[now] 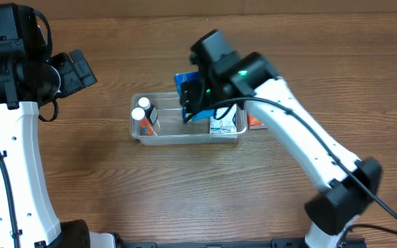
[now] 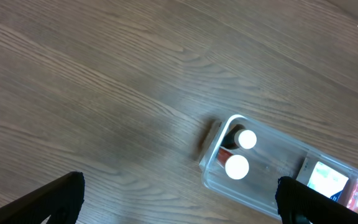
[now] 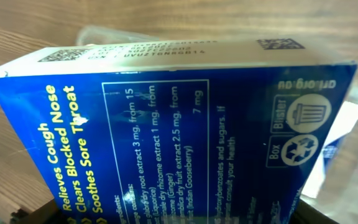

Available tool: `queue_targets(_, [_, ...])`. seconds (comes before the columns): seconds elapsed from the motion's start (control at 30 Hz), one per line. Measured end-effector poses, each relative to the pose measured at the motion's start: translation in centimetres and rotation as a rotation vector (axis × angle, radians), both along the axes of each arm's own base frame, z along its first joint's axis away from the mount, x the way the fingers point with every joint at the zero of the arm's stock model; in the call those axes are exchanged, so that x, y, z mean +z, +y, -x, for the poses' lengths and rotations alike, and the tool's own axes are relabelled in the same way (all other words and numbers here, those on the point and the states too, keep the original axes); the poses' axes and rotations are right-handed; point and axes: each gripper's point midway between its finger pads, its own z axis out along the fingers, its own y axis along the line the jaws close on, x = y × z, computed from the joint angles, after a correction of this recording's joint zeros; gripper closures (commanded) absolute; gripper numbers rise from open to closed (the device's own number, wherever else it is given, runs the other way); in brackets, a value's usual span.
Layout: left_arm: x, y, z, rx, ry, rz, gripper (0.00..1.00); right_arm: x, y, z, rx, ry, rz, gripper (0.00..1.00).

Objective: Pack container
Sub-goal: 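Lower the blue box into the container beside the white box, then release the blue box and raise the right gripper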

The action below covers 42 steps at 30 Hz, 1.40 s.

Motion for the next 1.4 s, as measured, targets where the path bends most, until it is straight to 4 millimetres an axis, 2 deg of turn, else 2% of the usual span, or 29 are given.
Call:
queue_targets(0.23, [0.0,0.0,0.0,0.0,0.0,0.0,0.0,-6.4,1.5,-0.4,-0.061,0.121,0.073,0.34])
queue_targets(0.43, [0.0,0.0,0.0,0.0,0.0,0.0,0.0,-9.6,1.5,-0.7,-0.102,0.174,0.116,0.34])
queue_targets(0.73, [0.0,0.0,0.0,0.0,0.0,0.0,0.0,-10.7,0.9,-1.1,-0.133,0.163,0.149,0.3])
queue_targets(0.93, [0.0,0.0,0.0,0.0,0.0,0.0,0.0,-11.1,0.7,-0.9,-0.136,0.164,0.161,0.09])
queue_targets(1.1, [0.0,0.0,0.0,0.0,0.0,0.0,0.0,-11.6,0.4,-0.6,-0.14,0.176,0.173,0.01])
queue_targets(1.4, [0.0,0.0,0.0,0.0,0.0,0.0,0.0,-11.6,0.3,-0.7,-0.143,0.168,0.181,0.0])
